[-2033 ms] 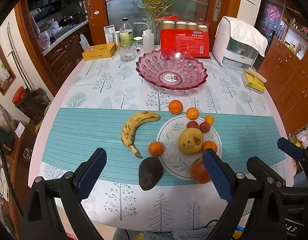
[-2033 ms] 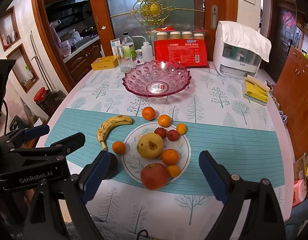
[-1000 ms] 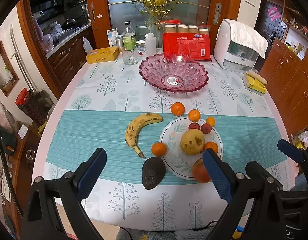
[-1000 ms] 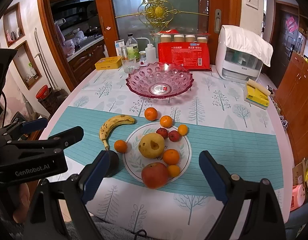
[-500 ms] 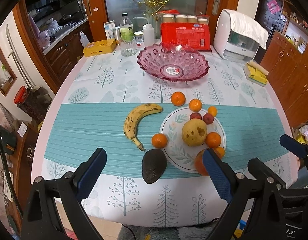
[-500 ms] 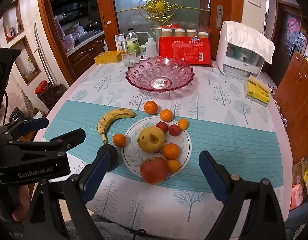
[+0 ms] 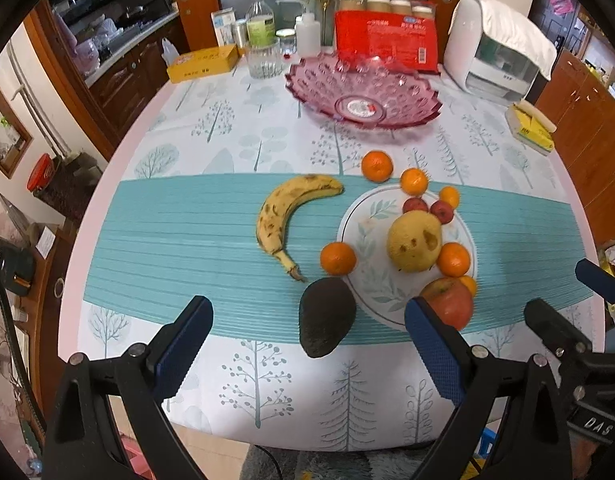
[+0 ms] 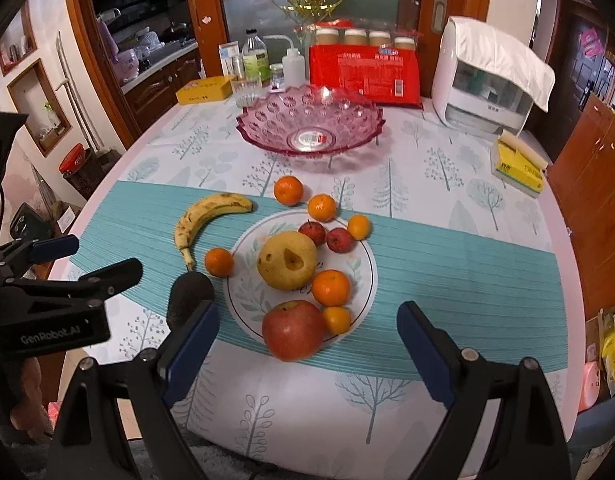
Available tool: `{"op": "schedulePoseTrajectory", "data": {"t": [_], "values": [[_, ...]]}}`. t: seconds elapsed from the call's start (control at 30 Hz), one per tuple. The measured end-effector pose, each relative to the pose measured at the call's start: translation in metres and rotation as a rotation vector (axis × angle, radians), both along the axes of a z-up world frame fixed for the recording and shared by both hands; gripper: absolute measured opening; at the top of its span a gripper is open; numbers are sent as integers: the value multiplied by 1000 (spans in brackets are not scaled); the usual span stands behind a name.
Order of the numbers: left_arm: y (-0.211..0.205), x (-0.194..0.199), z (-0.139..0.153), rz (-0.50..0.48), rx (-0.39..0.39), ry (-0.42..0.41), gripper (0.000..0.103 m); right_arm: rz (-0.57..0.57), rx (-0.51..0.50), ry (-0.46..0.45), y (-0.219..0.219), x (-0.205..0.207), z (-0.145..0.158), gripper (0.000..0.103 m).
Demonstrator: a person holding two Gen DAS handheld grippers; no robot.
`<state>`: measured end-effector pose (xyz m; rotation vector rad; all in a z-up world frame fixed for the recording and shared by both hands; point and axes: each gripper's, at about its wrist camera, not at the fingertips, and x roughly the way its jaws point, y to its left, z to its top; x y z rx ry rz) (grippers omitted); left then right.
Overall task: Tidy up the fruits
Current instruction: 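Grasp the dark avocado with the left tool while the right tool grasps the red apple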
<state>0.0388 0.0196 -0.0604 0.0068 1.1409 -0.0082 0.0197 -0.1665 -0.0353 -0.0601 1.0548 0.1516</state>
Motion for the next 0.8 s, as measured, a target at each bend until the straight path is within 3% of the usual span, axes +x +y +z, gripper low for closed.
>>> {"op": "schedulePoseTrajectory", "data": {"t": [0.3,0.6,0.8], "values": [[15,5,-49,9,-4,100,96,6,0,47,-8,8,-33,91],[35,6,-104,59,-142,238,96,21,67,121,-13,11,-66,81],[33,15,-122,79,-211,253,96,45,93,154,-5,14,-81,80]]}}
